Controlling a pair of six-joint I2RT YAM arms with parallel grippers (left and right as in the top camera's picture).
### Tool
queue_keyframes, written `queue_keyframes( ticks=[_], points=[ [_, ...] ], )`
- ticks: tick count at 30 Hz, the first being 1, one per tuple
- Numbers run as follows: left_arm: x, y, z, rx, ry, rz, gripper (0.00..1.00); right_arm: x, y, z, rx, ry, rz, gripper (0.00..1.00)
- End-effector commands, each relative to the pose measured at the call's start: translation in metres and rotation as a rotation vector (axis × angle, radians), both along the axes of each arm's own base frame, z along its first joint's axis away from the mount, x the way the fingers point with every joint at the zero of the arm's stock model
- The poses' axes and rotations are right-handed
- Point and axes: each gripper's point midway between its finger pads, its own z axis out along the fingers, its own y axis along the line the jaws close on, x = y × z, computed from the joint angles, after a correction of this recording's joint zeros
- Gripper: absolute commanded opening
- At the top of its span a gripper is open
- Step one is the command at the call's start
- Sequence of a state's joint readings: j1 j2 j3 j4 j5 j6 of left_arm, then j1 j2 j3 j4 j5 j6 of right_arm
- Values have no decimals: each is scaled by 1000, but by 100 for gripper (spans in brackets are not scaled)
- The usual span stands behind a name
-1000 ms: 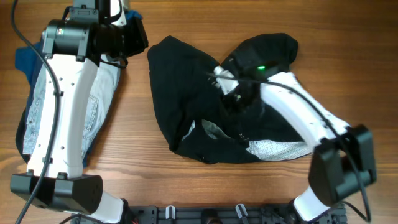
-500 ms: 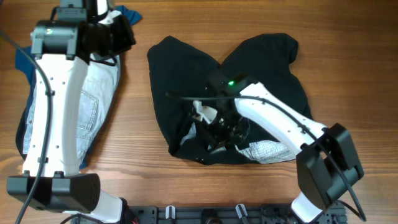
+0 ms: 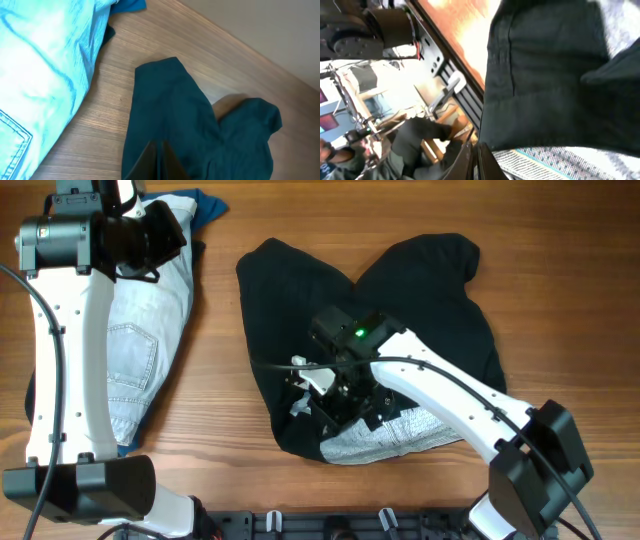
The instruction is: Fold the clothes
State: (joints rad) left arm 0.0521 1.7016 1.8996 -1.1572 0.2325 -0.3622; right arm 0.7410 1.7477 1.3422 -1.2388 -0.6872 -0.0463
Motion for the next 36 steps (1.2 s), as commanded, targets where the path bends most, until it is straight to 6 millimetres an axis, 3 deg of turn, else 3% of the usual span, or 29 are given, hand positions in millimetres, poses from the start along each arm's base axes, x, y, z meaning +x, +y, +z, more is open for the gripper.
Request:
queue_keyframes(
  ticks=[1,4,6,11,13,20,26,33,36],
  points=[
    [1,2,7,-2,-20,16,5,49,0,13,-14,-189,-99,6],
    [1,2,7,-2,-19,16,5,97,-18,-3,-140,-347,-230,7],
    [1,2,7,-2,-19,16,5,100,-21,-12,-158,-352,-233,4],
    [0,2,6,-2,-16,16,6,83,-35,-58,-257,-254,-212,4],
    [0,2,6,-2,-16,16,6,73,-39,-67,-274,-212,-204,4],
    [0,2,6,-1,-16,16,7,24,-53,-71,-363,-60,-139,4],
    [0,2,6,-1,-14,16,8,-14,-30,-67,-348,-29,-34,4],
    [-1,2,5,-1,-9,16,8,-15,-17,-68,-315,-48,-36,4],
    [-2,2,5,-2,-7,16,8,-2,-8,-64,-278,-74,-82,4]
  ],
)
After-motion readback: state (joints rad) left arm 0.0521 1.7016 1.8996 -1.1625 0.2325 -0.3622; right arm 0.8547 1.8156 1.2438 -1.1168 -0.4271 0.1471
